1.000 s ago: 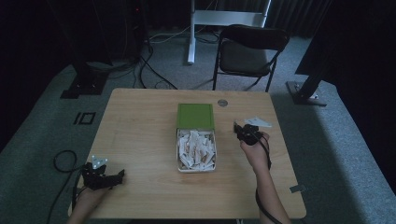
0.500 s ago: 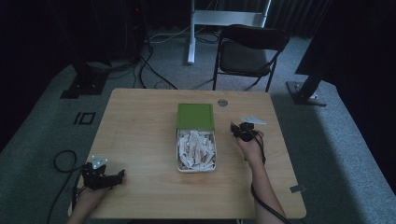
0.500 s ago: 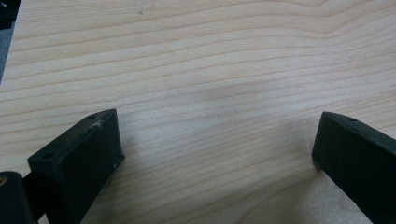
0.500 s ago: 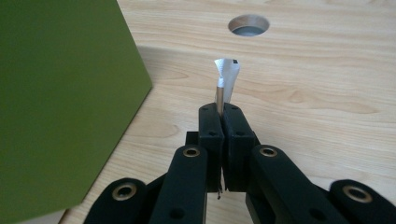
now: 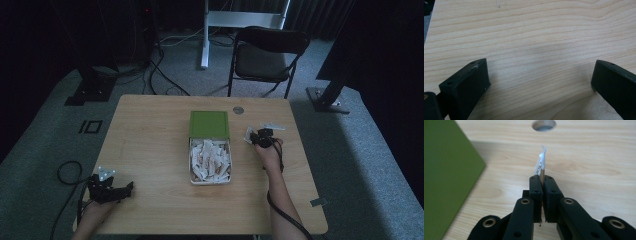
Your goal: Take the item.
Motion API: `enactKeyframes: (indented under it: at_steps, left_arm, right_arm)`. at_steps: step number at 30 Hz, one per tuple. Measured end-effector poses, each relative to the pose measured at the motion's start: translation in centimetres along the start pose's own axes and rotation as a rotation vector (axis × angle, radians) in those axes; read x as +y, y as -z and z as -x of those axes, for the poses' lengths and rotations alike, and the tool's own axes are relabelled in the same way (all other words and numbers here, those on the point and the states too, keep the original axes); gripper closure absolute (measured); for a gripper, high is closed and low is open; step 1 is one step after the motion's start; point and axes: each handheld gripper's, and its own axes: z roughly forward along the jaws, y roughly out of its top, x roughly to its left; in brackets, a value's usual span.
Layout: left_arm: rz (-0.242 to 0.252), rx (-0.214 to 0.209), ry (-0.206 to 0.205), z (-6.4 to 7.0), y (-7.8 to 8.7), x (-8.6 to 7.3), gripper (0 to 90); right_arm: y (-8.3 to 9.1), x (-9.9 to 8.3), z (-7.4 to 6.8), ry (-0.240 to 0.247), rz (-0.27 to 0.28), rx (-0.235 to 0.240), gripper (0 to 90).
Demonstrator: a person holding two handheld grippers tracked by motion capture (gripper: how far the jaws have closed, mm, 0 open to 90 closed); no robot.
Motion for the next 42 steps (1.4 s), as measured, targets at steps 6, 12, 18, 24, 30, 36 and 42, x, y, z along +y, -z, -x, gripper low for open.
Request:
enactKeyframes:
  at_steps: [6,12,18,24,30,36,42]
  left_arm:
    - [0.000,0.000,0.000,0.0,0.0,0.0,2.3]
    - [0.000,0.000,0.000,0.0,0.0,0.0,2.3]
    - [0.000,0.000,0.000,0.0,0.0,0.0,2.4]
    - [0.000,0.000,0.000,0.0,0.0,0.0,2.3]
    - [0.000,0.000,0.000,0.0,0.0,0.0,2.4]
    - [0.000,0.000,0.000,0.0,0.0,0.0,2.3]
    - [0.000,0.000,0.000,0.0,0.0,0.0,2.4]
  right_arm:
    - [-0.4,-0.5,1.2,-0.018,-0.024,-0.035,74.0]
    - [0.1,-0.3,2.1,-0.004,-0.011,-0.069,50.5]
    - [1.0,-0.1,2.7,-0.015,0.004,-0.056,32.2]
    - [1.6,-0.9,2.6,0.020,-0.001,-0.027,22.2]
    - [2.6,-1.8,2.5,0.055,-0.016,-0.003,19.6]
    - [4.0,-2.6,2.3,0.069,-0.009,0.018,17.3]
    - [5.2,-3.6,2.0,0.076,-0.009,0.030,17.3]
